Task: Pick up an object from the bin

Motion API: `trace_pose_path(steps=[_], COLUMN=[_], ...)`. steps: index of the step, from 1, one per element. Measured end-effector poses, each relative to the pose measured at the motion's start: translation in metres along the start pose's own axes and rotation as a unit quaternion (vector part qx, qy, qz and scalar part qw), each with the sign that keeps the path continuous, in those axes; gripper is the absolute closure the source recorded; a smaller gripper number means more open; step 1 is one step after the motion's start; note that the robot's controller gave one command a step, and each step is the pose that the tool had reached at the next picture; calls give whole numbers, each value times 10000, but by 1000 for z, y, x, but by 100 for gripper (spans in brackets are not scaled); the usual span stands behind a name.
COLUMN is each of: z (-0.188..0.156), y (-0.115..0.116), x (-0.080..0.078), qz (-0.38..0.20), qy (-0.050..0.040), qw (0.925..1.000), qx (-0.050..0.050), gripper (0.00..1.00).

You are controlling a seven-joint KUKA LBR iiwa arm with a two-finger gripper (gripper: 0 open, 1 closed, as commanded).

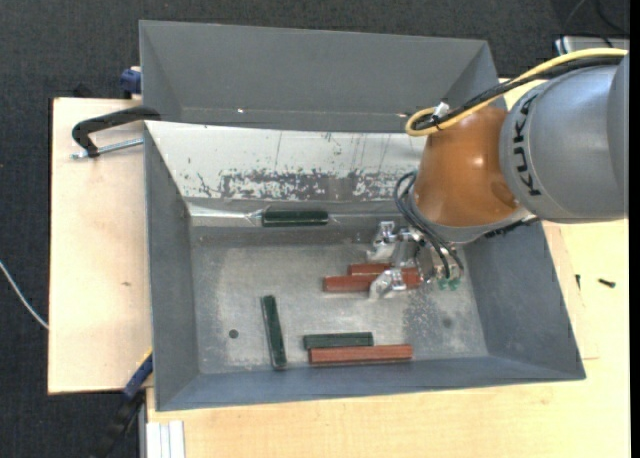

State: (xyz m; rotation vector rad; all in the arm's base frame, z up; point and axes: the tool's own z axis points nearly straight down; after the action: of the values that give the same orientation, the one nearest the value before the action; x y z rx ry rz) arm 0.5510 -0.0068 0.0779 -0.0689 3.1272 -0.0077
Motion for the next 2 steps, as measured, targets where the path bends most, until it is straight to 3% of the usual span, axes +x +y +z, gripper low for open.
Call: trace_pose_path(steps=[2], z=[-3], y=[0], x=[2], qz=[2], qy=[25], qw=[10000], qx=[-6], gripper=[100])
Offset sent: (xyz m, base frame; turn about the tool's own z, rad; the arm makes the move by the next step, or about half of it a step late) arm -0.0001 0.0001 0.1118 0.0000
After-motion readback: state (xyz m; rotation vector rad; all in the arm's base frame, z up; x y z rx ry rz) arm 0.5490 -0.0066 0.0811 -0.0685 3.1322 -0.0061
